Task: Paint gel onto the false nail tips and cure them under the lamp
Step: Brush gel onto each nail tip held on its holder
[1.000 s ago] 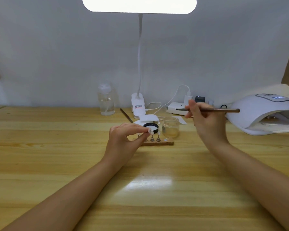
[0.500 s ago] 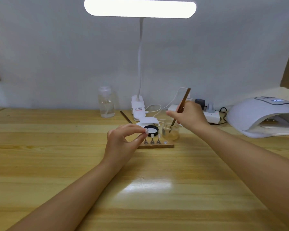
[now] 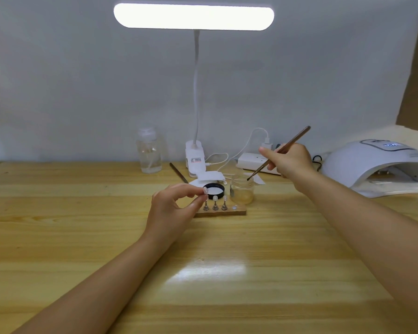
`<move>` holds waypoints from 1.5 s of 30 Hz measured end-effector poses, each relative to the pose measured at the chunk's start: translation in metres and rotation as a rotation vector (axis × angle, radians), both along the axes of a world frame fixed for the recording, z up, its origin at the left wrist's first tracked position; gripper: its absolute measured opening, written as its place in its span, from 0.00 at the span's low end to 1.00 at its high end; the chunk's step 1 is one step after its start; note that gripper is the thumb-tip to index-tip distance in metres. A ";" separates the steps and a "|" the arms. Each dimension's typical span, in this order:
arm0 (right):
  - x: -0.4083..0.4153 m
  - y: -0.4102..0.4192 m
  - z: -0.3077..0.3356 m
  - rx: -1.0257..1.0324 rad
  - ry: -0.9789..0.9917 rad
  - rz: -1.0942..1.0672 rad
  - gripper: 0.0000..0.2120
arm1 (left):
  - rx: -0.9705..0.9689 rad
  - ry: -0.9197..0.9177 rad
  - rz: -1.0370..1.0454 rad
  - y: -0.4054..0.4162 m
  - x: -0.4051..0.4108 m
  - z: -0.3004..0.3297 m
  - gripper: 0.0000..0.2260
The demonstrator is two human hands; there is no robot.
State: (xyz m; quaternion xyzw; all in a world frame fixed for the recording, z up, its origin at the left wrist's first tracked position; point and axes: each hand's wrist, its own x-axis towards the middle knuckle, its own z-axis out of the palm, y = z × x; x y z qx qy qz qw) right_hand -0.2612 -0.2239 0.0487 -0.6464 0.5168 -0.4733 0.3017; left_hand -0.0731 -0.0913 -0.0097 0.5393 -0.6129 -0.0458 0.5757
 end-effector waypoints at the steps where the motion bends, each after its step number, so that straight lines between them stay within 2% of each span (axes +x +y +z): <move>1: -0.003 -0.001 -0.001 0.007 -0.017 0.002 0.14 | -0.001 -0.007 0.002 0.000 0.000 0.000 0.05; 5: -0.013 0.000 -0.004 -0.020 -0.057 0.002 0.14 | 0.009 -0.022 0.019 -0.001 0.001 -0.001 0.05; 8: -0.016 0.007 -0.005 -0.053 -0.179 0.002 0.13 | 0.017 -0.044 0.020 -0.001 0.001 -0.001 0.05; 12: -0.005 0.032 -0.012 -0.164 -0.331 0.148 0.11 | 0.028 -0.037 0.017 -0.001 0.000 -0.001 0.05; 18: 0.026 0.073 -0.031 -0.451 -0.305 0.315 0.03 | 0.042 -0.021 0.018 -0.001 -0.001 -0.001 0.06; 23: 0.033 0.085 -0.036 -0.591 -0.182 0.325 0.07 | 0.041 -0.021 0.020 -0.002 -0.002 0.000 0.07; 25: 0.033 0.087 -0.039 -0.602 -0.146 0.333 0.09 | 0.049 -0.026 0.022 -0.002 -0.002 0.000 0.07; 29: 0.036 0.089 -0.042 -0.519 -0.203 0.349 0.15 | 0.064 -0.040 0.024 -0.002 -0.001 0.000 0.07; 36: 0.038 0.085 -0.049 -0.592 -0.123 0.353 0.17 | 0.073 -0.044 0.034 -0.002 -0.002 0.001 0.08; 41: 0.037 0.085 -0.051 -0.553 -0.210 0.376 0.19 | 0.069 -0.038 0.038 -0.002 -0.003 0.001 0.08; 45: 0.038 0.083 -0.051 -0.605 -0.122 0.333 0.19 | 0.075 -0.025 0.060 -0.003 -0.003 0.001 0.07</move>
